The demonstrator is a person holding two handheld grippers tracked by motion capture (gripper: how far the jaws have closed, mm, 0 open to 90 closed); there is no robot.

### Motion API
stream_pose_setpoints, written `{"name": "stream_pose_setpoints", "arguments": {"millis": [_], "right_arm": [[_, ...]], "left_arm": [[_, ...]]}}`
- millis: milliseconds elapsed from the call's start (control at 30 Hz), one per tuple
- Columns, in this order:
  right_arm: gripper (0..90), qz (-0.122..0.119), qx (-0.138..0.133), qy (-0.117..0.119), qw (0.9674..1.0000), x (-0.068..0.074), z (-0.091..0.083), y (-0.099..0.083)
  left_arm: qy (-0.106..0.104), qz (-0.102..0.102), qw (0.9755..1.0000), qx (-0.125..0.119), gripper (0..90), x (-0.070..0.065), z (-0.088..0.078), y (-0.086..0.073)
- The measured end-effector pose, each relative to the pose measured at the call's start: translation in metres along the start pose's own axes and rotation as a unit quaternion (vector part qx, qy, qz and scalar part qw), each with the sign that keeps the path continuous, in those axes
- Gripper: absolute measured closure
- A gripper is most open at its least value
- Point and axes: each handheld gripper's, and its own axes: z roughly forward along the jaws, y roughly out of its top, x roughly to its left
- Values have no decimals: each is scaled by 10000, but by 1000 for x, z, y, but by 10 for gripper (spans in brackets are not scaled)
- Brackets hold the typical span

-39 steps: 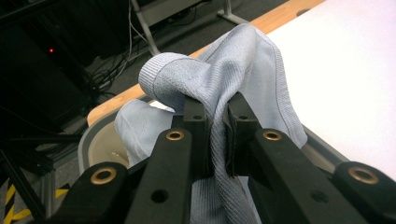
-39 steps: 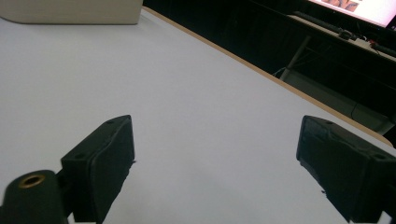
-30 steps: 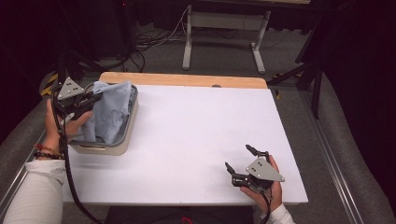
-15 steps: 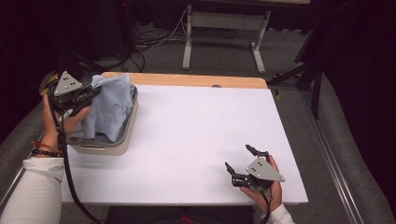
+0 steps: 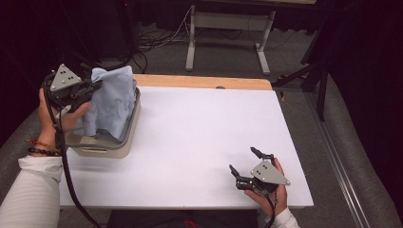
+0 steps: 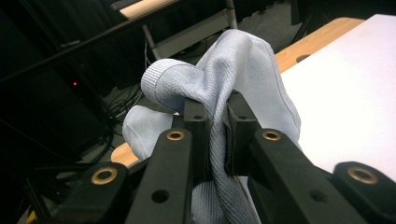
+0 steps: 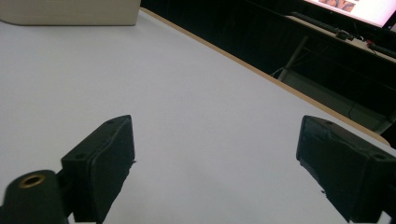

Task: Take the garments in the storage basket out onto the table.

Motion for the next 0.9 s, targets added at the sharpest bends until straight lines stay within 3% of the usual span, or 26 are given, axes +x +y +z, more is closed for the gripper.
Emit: {"name": "stream_pose_setpoints", "arguments": {"millis": [533, 900], "right_arm": [[124, 33, -70, -26, 10000, -1, -2, 0], [124, 32, -68, -43, 10000, -1, -2, 0]], "left_arm": [[-64, 132, 9993, -340, 821, -10, -12, 33], [-204, 272, 9979, -543, 822, -24, -18, 55]]}}
